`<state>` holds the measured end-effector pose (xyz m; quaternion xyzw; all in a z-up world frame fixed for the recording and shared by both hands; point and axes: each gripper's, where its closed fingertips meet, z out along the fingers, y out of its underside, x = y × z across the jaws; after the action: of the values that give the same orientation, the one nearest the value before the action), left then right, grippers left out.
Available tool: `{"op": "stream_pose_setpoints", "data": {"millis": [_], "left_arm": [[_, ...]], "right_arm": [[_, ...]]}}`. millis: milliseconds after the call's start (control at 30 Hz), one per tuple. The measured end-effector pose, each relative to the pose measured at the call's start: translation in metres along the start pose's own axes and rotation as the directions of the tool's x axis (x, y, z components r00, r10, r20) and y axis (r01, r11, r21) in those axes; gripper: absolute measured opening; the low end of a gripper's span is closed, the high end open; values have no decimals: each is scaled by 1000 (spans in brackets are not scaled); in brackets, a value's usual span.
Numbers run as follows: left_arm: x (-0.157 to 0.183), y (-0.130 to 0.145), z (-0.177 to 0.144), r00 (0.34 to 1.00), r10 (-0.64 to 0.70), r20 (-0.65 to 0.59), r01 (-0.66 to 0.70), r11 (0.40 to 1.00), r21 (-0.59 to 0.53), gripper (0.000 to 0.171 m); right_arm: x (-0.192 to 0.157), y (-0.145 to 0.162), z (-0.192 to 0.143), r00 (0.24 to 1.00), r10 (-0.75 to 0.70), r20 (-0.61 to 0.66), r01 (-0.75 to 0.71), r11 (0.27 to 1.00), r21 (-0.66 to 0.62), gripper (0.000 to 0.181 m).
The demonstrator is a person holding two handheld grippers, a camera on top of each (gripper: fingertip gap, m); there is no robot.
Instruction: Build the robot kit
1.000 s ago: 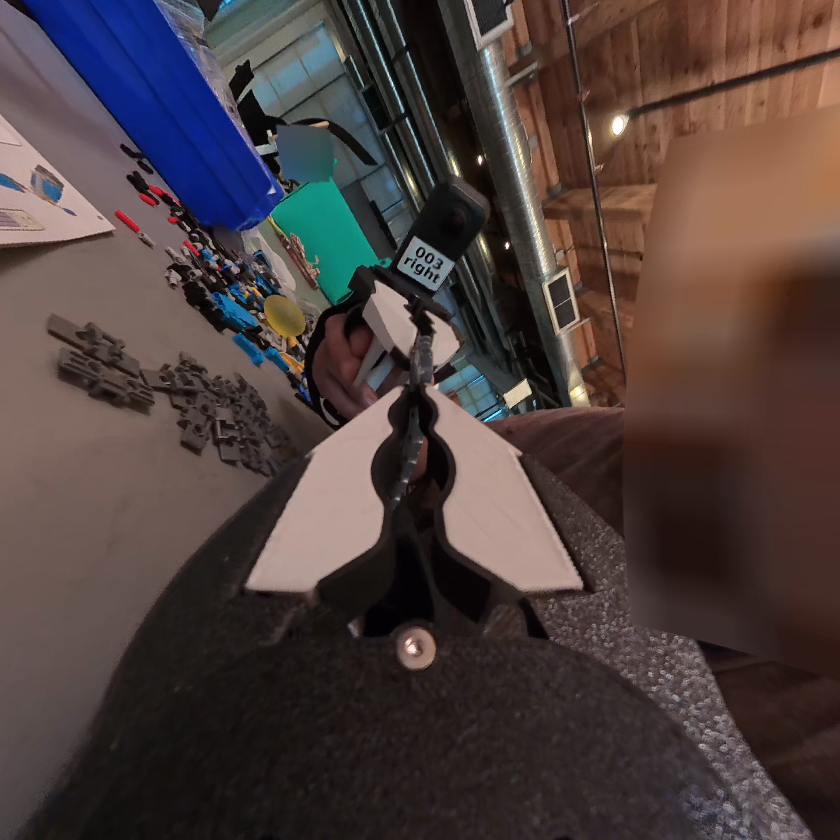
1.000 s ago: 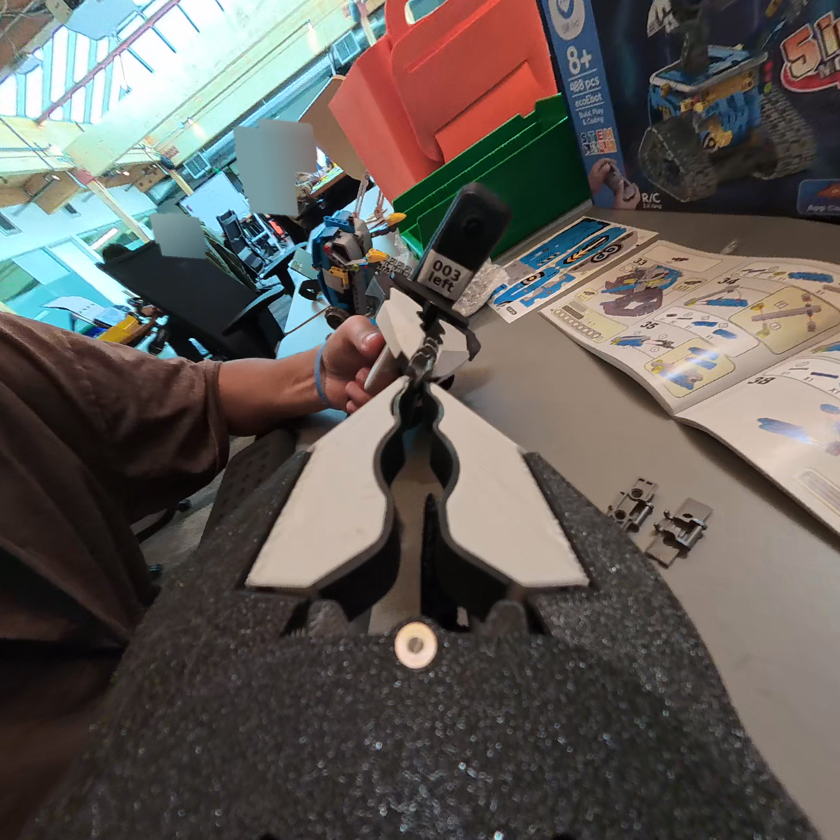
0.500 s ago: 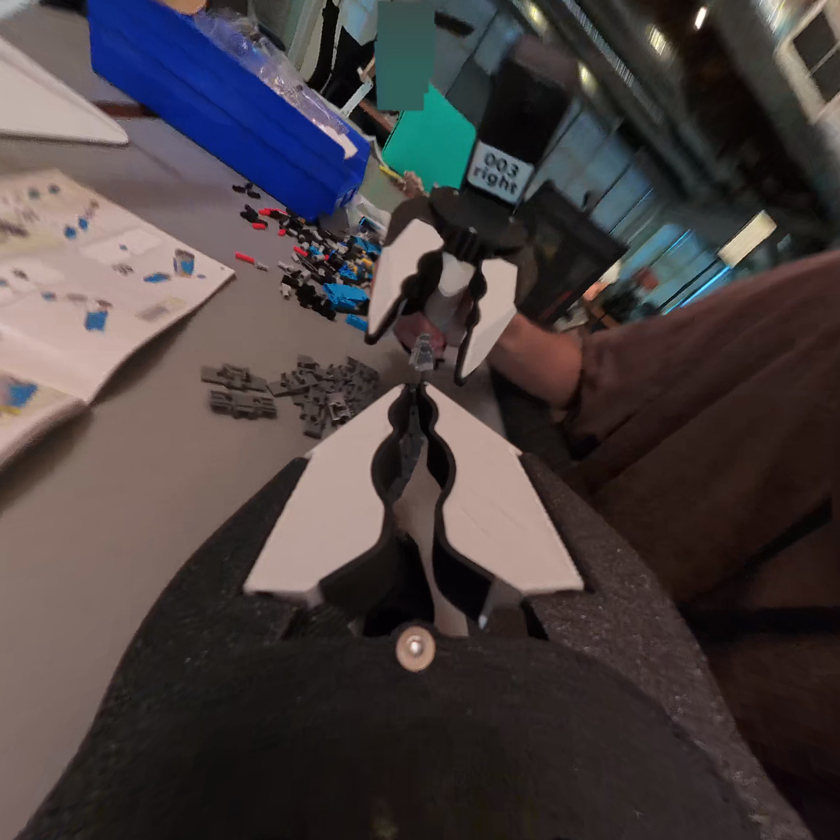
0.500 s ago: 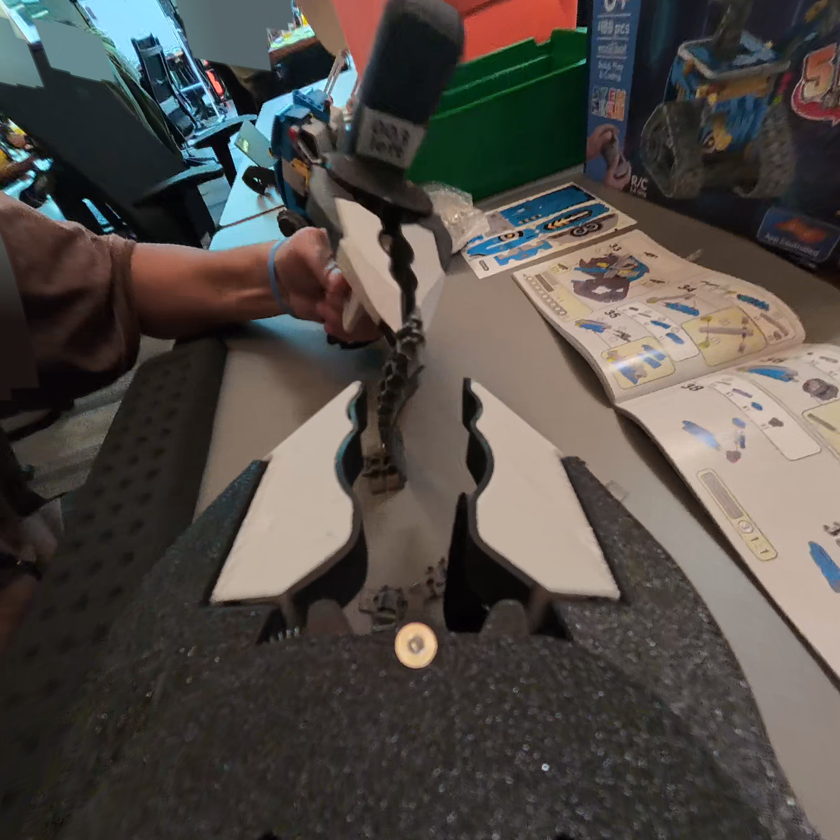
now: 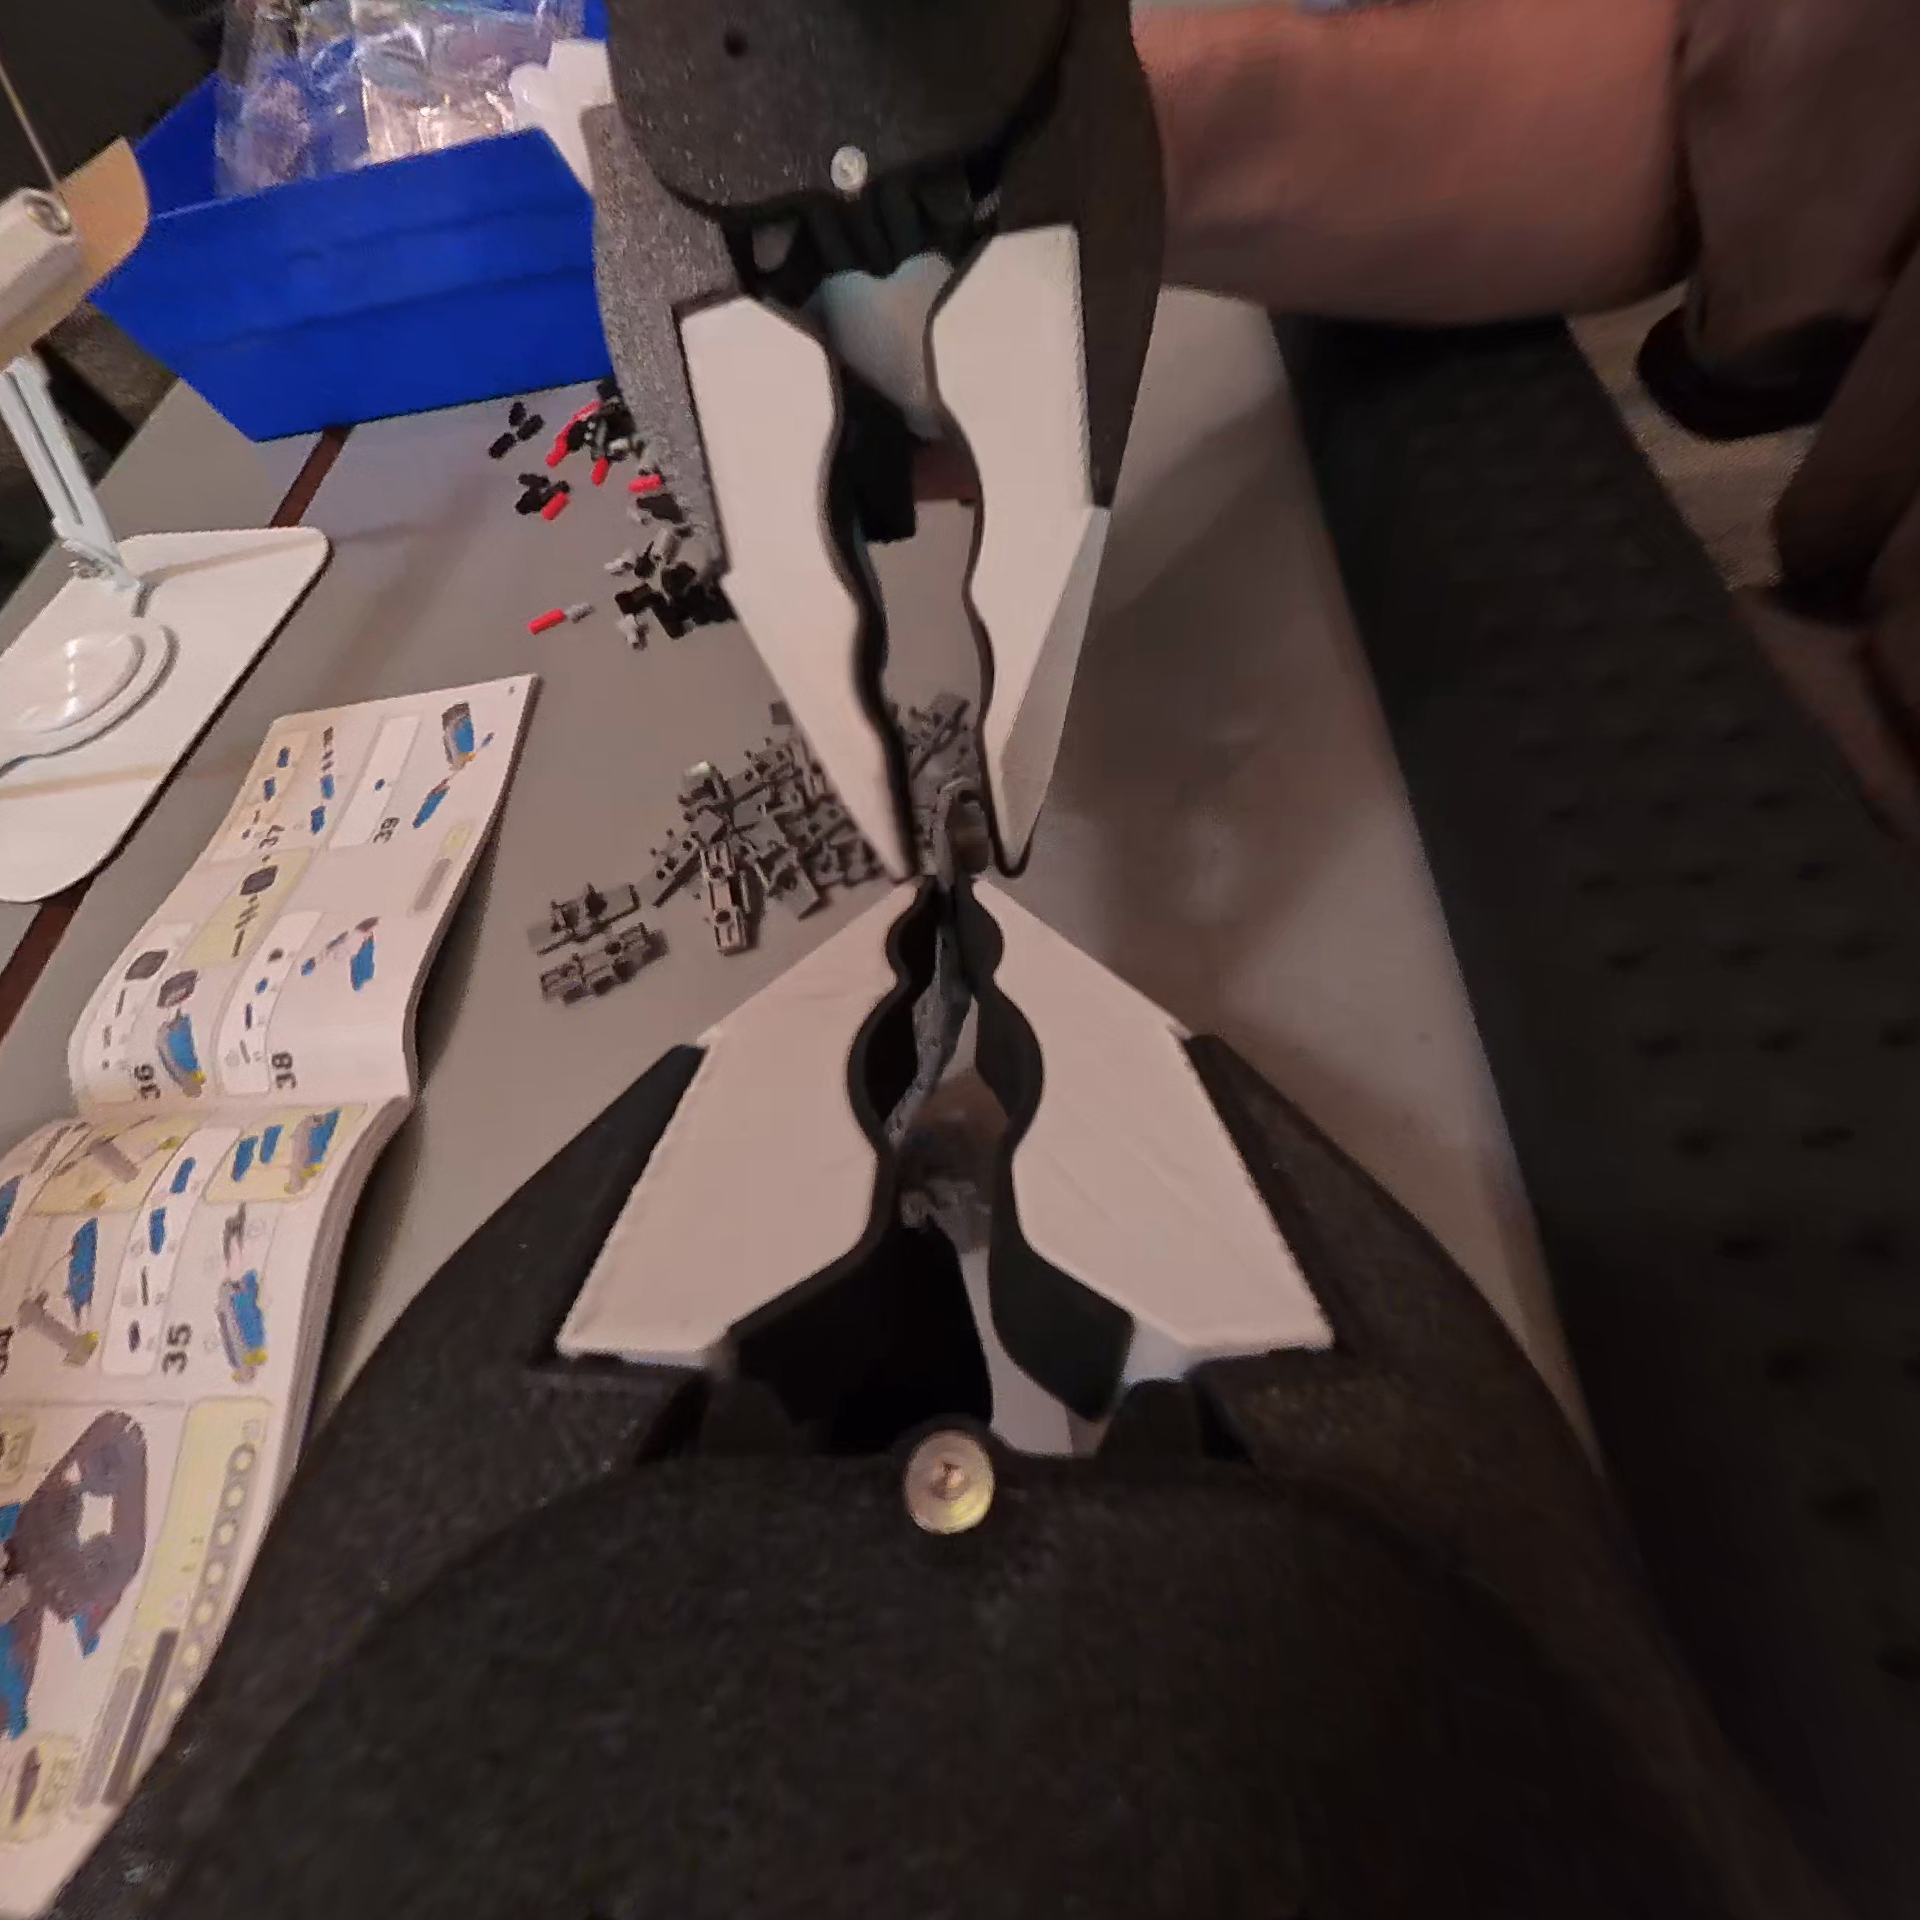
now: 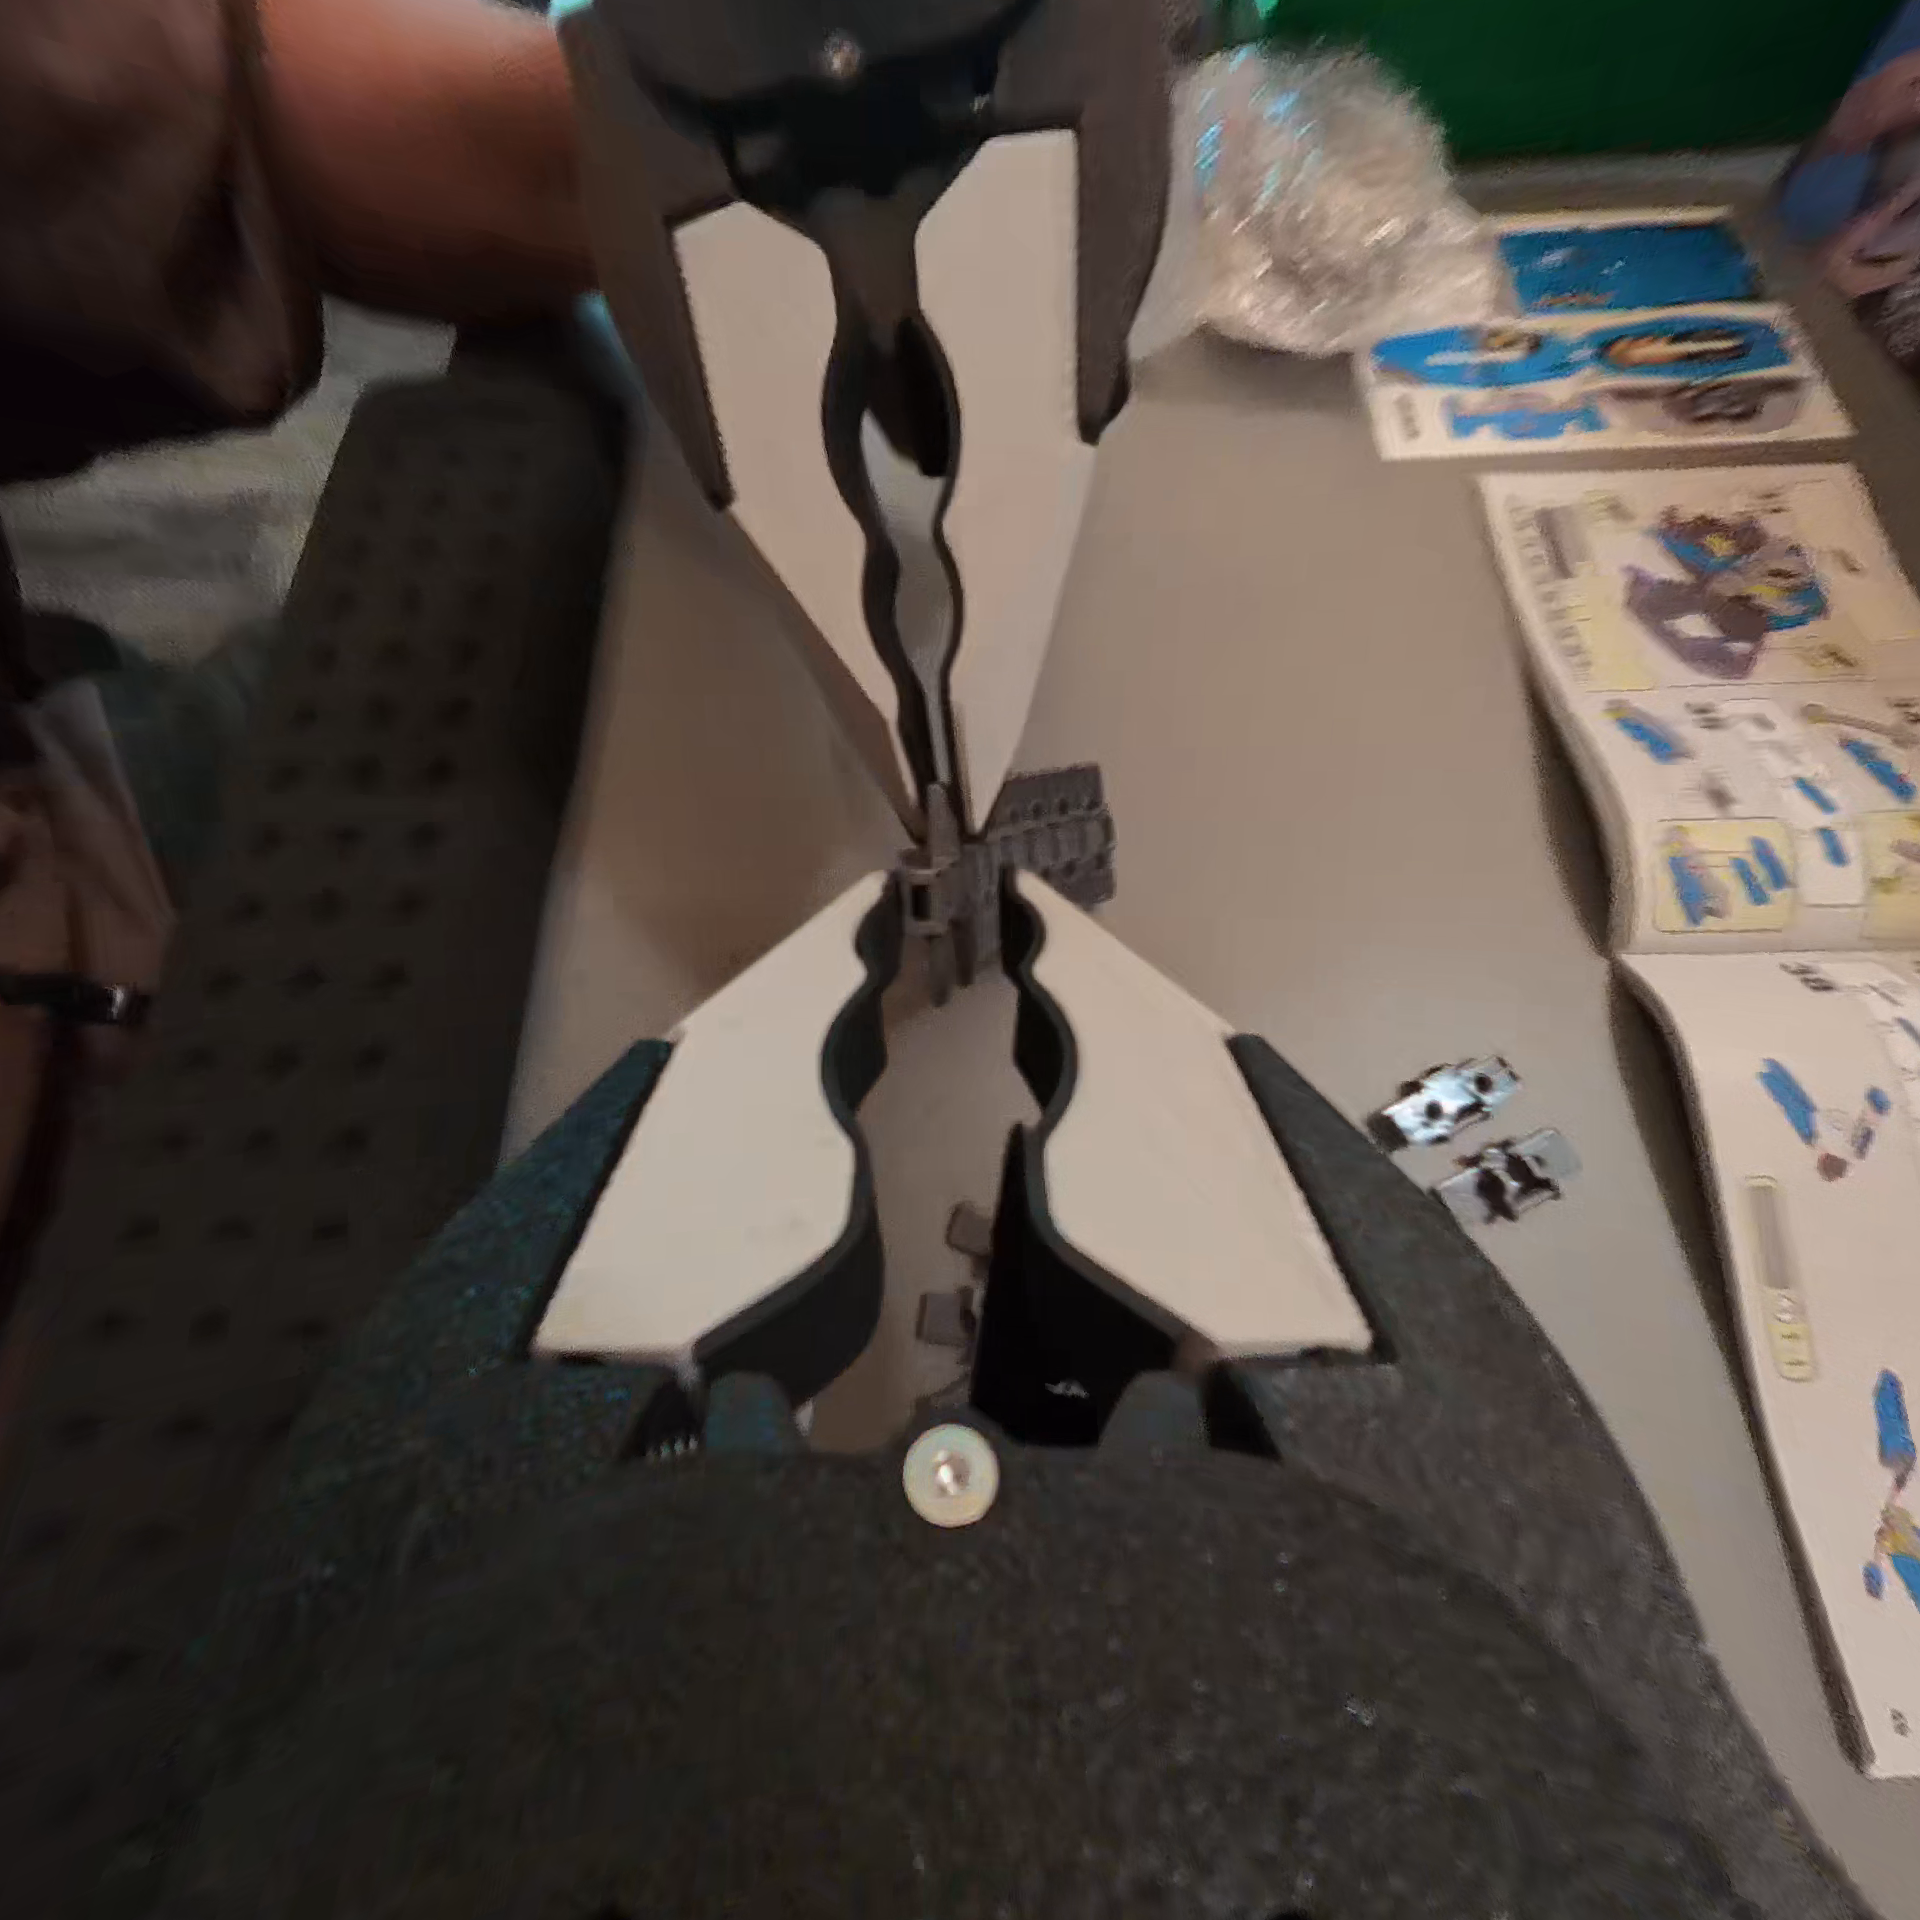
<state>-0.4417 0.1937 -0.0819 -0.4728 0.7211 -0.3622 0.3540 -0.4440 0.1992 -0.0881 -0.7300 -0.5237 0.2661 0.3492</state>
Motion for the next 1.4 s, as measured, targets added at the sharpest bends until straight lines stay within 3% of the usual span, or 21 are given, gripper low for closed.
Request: {"op": "stream_pose_setpoints", "data": {"millis": [67,333,400,467,567,600,700,900,1200,1333,1400], "left_arm": [[7,6,0,998,20,55,-19,1000,-12,2],[17,23,-1,987,-25,162,26,1000,-4,3],[14,21,-6,988,-89,129,85,996,36,5],[9,27,-11,983,-171,71,168,985,46,32],[14,40,-7,976,-215,-40,215,977,-8,38],[13,40,-5,978,-206,-38,205,979,-8,36],[11,40,2,987,-158,-11,158,987,6,8],[15,48,4,997,-51,50,53,998,-37,7],[38,50,4,998,-34,-46,33,999,-18,7],[28,47,0,984,-166,-64,167,986,11,8],[27,47,1,986,-163,-47,164,986,12,8]], "right_arm": [[-9,5,7,998,-62,0,62,997,-50,11],[-14,13,30,965,-242,-101,239,970,-37,10],[-12,8,27,969,-221,-108,222,975,-2,8],[-10,4,25,983,-161,-92,166,985,47,8],[-7,1,24,995,-90,-49,95,989,109,8],[-6,1,24,996,-75,-43,80,989,122,8],[-5,4,29,998,-58,-22,61,990,128,9],[-5,12,37,1000,1,20,-4,995,104,8],[-25,18,45,970,65,232,-91,991,101,9],[-19,11,43,973,62,224,-93,987,131,9],[-18,12,42,975,46,217,-74,990,120,9]]}}
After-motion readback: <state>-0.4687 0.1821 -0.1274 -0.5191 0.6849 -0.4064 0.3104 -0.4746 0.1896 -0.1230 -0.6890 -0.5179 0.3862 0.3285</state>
